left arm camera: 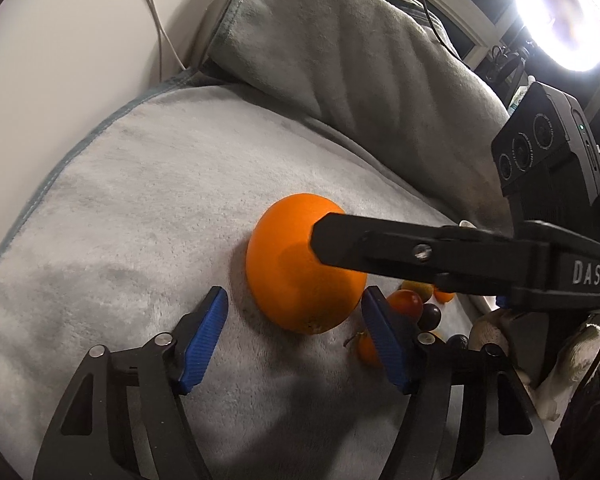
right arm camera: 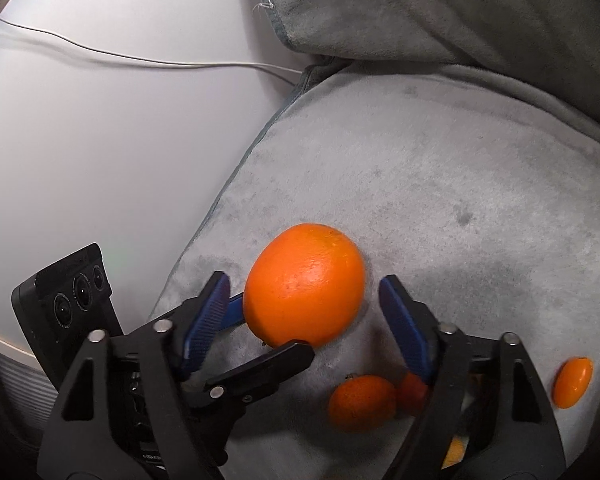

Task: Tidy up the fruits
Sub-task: 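Close the right gripper around the large orange and lift it, then carry the large orange to the plate and release it beside the other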

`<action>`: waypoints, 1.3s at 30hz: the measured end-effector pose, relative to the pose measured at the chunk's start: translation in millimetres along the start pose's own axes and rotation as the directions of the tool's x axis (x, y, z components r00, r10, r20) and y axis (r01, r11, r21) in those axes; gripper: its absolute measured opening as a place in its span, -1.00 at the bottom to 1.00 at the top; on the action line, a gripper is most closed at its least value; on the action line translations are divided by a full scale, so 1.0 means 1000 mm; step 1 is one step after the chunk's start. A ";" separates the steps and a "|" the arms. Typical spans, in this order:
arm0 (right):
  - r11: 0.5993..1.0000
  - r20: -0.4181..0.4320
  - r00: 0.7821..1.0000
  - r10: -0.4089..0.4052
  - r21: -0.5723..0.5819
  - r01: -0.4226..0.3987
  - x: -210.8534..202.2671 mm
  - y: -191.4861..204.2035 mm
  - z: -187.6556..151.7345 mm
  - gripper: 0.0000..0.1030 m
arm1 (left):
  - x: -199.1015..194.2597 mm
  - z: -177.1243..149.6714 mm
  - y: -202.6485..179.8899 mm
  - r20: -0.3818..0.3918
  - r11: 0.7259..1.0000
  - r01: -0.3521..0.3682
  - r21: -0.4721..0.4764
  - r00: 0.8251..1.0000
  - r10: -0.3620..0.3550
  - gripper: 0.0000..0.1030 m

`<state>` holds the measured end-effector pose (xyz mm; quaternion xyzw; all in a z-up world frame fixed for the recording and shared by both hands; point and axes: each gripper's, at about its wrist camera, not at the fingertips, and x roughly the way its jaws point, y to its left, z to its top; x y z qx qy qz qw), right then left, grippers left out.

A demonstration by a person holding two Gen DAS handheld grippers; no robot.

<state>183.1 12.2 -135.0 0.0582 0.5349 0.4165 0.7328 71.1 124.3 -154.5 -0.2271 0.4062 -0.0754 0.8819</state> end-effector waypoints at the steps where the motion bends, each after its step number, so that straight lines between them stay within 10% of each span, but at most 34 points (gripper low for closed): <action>1: 1.000 -0.002 1.000 0.001 0.002 -0.001 0.001 0.000 0.000 0.52 | 0.000 0.000 -0.001 0.001 1.000 0.000 0.003 1.000 0.000 0.31; 39: 0.999 0.126 0.991 -0.043 -0.002 0.044 -0.059 0.009 -0.029 0.29 | -0.012 -0.006 -0.062 0.061 0.992 -0.001 0.123 0.998 -0.007 0.10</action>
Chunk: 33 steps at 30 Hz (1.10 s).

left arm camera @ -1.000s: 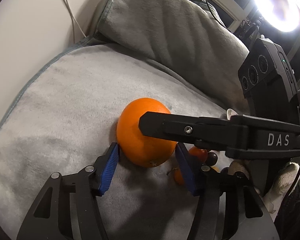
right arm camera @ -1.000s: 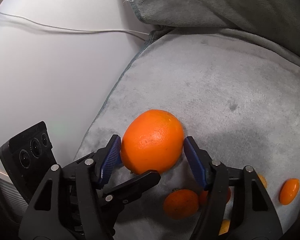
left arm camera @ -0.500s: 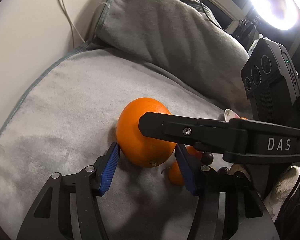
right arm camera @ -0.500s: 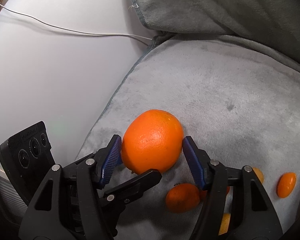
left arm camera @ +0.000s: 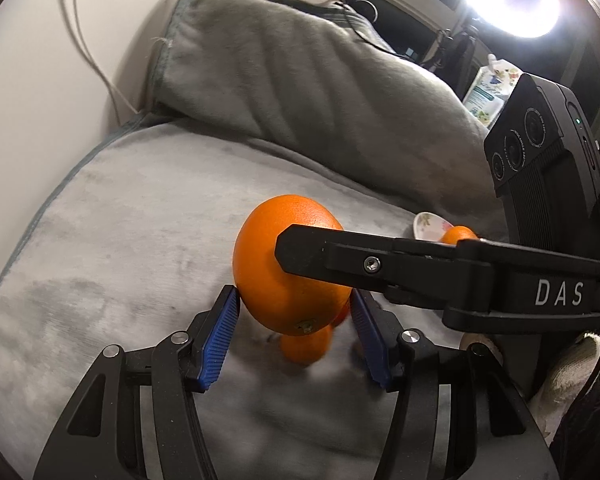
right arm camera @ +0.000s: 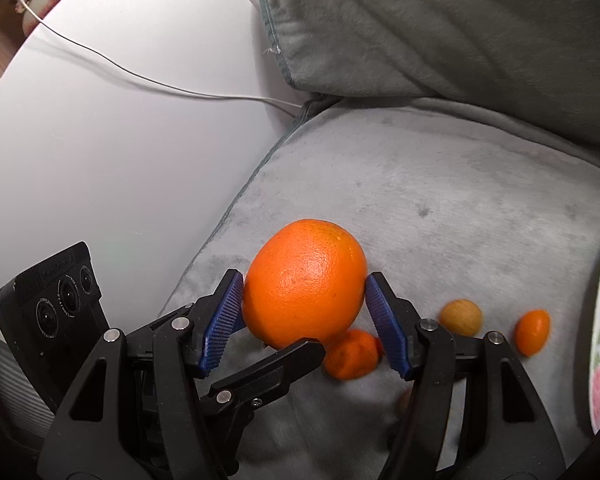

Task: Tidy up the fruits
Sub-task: 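Carry the large orange to the plate and release it beside the other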

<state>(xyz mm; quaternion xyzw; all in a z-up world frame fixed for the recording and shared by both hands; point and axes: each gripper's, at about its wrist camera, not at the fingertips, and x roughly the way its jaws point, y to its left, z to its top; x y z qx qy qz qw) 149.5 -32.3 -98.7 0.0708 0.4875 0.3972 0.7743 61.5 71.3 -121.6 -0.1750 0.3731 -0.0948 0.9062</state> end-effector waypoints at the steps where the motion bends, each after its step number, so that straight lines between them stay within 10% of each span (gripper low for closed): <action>1: 1.000 0.009 1.000 0.000 -0.001 0.000 -0.004 -0.001 -0.002 0.29 | 0.000 0.000 -0.003 0.002 1.000 0.002 0.004 1.000 -0.002 0.10; 33: 0.987 0.182 0.977 -0.110 0.135 0.086 -0.119 -0.071 -0.054 0.29 | 0.031 -0.010 -0.116 -0.062 0.968 0.160 0.191 0.987 -0.151 0.10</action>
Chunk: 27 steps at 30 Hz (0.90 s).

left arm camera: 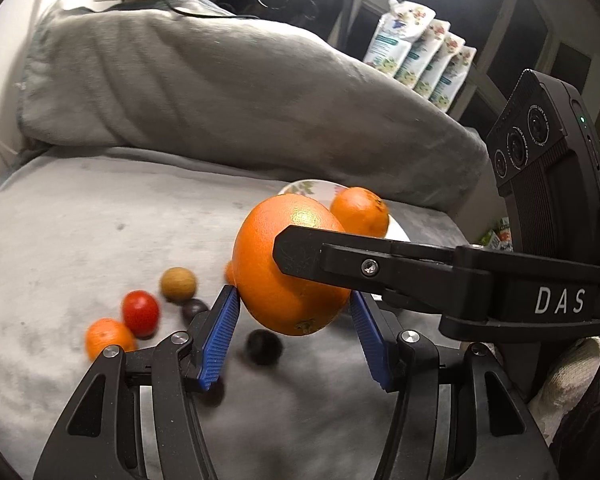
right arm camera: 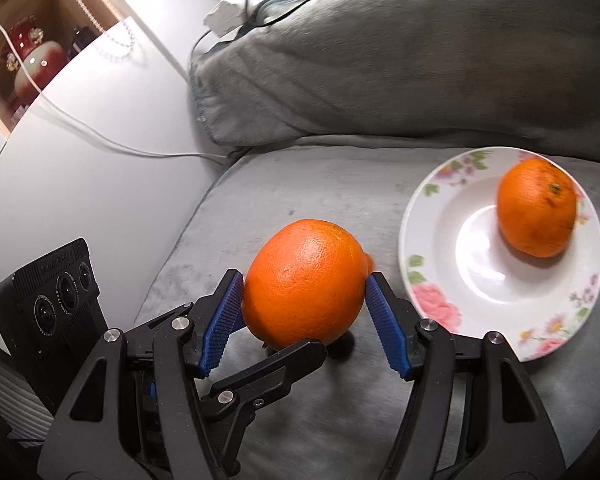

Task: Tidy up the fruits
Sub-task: 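Carry the large orange to the plate and release it beside the other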

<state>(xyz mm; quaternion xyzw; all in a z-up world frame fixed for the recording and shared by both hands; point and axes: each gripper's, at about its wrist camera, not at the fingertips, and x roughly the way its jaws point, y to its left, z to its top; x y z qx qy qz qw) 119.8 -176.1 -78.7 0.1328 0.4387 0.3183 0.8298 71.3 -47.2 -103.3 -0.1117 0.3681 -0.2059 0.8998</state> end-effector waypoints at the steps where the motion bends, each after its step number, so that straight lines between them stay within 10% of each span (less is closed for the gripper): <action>1: 1.000 0.002 1.000 -0.003 0.007 0.003 -0.001 -0.003 0.001 0.29 | 0.003 0.001 -0.003 -0.005 1.000 0.004 0.004 1.000 -0.004 0.10; 27: 0.987 0.030 0.999 -0.014 0.159 0.009 -0.009 -0.061 0.011 0.29 | 0.045 0.015 -0.026 -0.072 0.998 0.039 0.048 0.997 -0.035 0.09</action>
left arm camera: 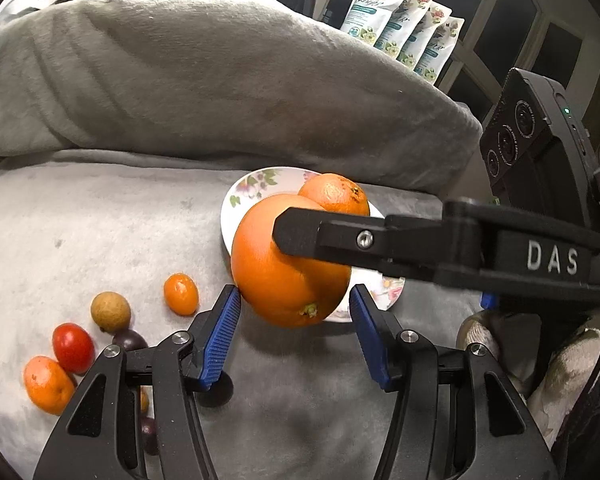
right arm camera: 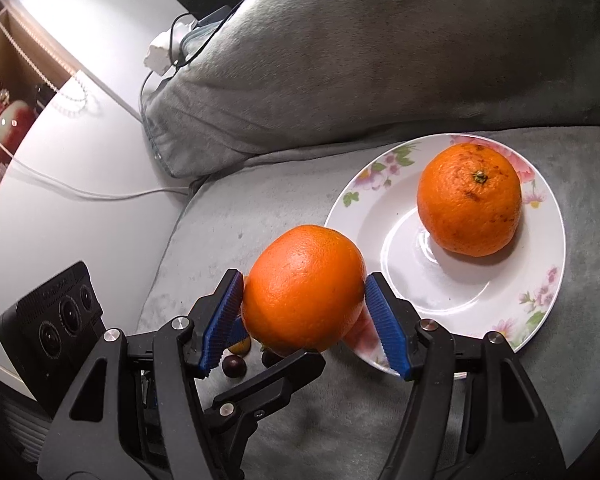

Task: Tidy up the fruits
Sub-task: 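Carry the large orange to the plate and release it beside the other, then move the right gripper over the dark purple plum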

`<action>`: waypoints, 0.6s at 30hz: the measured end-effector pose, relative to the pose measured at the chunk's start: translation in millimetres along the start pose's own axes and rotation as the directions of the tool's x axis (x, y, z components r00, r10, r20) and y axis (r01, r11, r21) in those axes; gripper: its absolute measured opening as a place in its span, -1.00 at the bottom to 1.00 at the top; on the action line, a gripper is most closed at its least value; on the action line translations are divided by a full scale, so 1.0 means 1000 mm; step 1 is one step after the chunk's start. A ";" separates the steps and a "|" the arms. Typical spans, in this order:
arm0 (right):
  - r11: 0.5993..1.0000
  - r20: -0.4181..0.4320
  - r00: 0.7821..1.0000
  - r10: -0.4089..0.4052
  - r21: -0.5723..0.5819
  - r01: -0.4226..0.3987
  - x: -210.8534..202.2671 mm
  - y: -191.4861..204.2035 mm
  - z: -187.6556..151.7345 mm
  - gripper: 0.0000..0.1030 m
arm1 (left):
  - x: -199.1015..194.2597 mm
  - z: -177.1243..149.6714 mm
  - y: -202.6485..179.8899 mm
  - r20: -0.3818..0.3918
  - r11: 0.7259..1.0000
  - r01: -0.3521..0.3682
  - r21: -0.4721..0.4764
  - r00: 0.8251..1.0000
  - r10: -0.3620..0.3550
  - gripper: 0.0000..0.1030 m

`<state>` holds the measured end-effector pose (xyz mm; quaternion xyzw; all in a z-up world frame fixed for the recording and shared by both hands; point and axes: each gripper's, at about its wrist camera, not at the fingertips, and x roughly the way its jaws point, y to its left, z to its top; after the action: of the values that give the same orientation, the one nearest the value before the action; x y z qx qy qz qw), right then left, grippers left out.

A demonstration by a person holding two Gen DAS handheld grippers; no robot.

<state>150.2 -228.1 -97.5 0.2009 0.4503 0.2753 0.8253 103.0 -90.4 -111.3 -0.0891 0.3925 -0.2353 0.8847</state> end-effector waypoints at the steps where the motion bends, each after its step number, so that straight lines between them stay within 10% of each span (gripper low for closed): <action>1: 1.000 0.012 1.000 0.005 0.004 -0.005 -0.002 -0.001 0.002 0.29 | -0.001 0.001 0.000 0.006 1.000 -0.004 0.003 1.000 0.004 0.09; 18: 0.990 0.228 0.968 -0.106 -0.070 0.125 -0.075 -0.006 0.003 0.66 | -0.029 0.002 0.018 0.066 0.999 -0.049 -0.020 0.997 0.050 0.10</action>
<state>120.9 -280.3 -52.3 0.1694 0.3533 0.2211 0.8931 94.2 -60.9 -96.9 -0.0955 0.3670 -0.2066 0.9020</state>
